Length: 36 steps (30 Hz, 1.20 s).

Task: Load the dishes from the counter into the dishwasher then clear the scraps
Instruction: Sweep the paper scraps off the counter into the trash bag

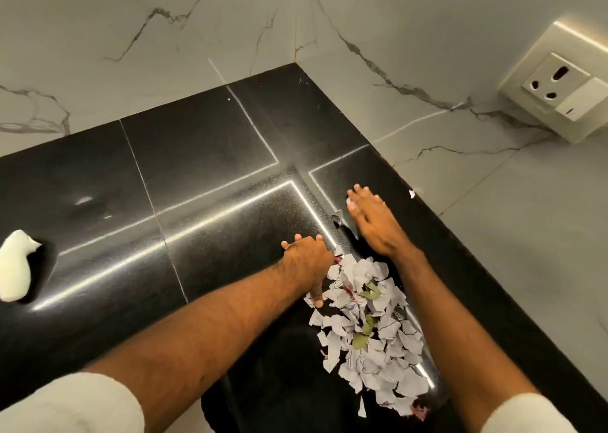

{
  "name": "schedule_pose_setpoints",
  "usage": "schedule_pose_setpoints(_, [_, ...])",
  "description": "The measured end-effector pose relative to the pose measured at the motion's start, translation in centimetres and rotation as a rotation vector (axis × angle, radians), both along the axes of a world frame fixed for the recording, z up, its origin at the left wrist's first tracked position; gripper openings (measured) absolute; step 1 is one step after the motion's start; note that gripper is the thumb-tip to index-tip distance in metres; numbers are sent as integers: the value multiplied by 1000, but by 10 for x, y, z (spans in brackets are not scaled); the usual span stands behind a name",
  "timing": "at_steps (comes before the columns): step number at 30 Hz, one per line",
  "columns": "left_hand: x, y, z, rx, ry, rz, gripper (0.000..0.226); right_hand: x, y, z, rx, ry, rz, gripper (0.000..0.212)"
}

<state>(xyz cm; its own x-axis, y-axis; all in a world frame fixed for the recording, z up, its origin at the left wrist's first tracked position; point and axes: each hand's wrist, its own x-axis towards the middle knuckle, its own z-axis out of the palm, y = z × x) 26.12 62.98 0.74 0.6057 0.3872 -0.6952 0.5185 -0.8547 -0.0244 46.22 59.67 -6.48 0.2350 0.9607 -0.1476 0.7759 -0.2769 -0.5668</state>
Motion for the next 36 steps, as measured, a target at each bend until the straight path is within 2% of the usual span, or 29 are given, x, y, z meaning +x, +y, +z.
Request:
schedule_pose_setpoints(5, [-5, -4, 2, -2, -38, 48, 114, -56, -64, 5, 4, 123, 119, 56])
schedule_pose_setpoints(8, [-9, -6, 4, -9, -67, 93, 119, -64, -80, 9, 27, 341, 27, 51])
schedule_pose_setpoints(10, [-10, -8, 4, -41, -99, 159, 118, -60, -79, 18, 114, 458, -86, 45])
schedule_pose_setpoints(13, [-14, -10, 5, -83, -163, 257, 115, -57, -64, 24, 202, 437, -132, 47])
schedule_pose_setpoints(15, [-19, -11, 8, -65, -181, 262, 108, -63, -52, 22, 104, 450, -60, 53])
schedule_pose_setpoints(17, [-25, -13, 14, -53, -185, 280, 104, -71, -46, 20, -5, 381, 62, 55])
schedule_pose_setpoints(18, [-27, -14, 17, -47, -178, 281, 104, -72, -45, 21, -17, 372, 88, 55])
schedule_pose_setpoints(20, [-31, -15, 19, -42, -164, 276, 102, -65, -40, 28, 49, 426, 5, 56])
schedule_pose_setpoints(21, [-32, -15, 19, -46, -161, 281, 102, -57, -34, 31, 103, 376, -65, 59])
schedule_pose_setpoints(23, [-32, -15, 19, -54, -175, 301, 104, -28, -21, 29, 133, 98, -179, 69])
schedule_pose_setpoints(24, [-31, -15, 19, -57, -184, 308, 104, -10, -15, 24, 101, -16, -226, 75])
schedule_pose_setpoints(26, [-29, -16, 19, -71, -186, 318, 104, 25, -11, 12, 1, -113, -306, 85])
schedule_pose_setpoints(30, [-25, -14, 13, -77, -225, 349, 109, 54, -23, -9, -133, -170, -263, 86])
schedule_pose_setpoints(36, [-12, -11, 9, -97, -214, 343, 115, -4, -63, -2, -76, -28, -153, 75])
